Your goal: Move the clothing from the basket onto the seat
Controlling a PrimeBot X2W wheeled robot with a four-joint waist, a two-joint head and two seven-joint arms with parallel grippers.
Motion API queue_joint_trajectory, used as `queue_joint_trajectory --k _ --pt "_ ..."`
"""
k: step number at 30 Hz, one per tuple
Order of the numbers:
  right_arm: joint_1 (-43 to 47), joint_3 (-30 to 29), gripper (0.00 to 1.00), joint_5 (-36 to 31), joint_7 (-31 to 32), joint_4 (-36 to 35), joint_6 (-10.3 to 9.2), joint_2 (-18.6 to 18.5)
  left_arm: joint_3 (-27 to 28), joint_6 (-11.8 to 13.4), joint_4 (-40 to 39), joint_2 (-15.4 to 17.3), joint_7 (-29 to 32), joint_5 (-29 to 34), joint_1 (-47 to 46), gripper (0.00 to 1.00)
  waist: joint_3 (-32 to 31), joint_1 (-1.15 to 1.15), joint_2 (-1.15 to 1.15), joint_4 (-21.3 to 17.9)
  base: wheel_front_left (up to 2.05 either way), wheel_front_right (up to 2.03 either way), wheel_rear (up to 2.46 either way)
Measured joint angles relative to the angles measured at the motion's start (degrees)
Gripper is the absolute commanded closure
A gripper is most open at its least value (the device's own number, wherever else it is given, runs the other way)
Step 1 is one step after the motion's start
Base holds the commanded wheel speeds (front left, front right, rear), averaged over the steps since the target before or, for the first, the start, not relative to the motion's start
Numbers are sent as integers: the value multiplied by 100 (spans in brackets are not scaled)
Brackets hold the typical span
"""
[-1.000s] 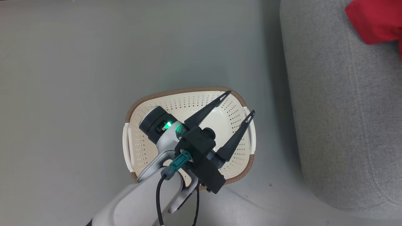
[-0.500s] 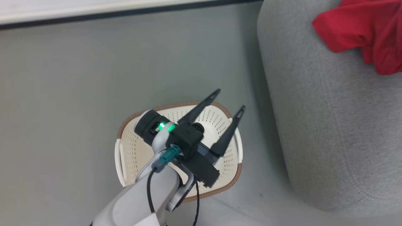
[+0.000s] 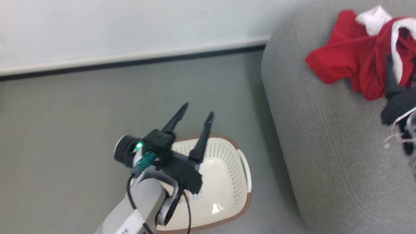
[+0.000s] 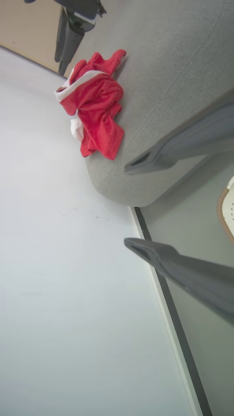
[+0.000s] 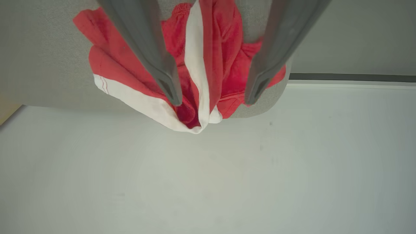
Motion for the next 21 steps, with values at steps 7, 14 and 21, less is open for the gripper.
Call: queue_joint_trajectory --k 7,14,21 --pt "632 82 0 148 -3 -343 8 400 494 114 152 240 -32 -226 533 0 -530 0 0 200 0 0 0" --pt "1351 167 0 175 -4 -882 54 676 879 197 152 488 -37 -253 1081 0 -1010 -1 -1 445 0 0 0" --pt "2153 221 0 194 -4 -1458 -111 1071 1397 246 -47 728 -38 -297 1830 0 -1438 0 0 638 0 0 0"
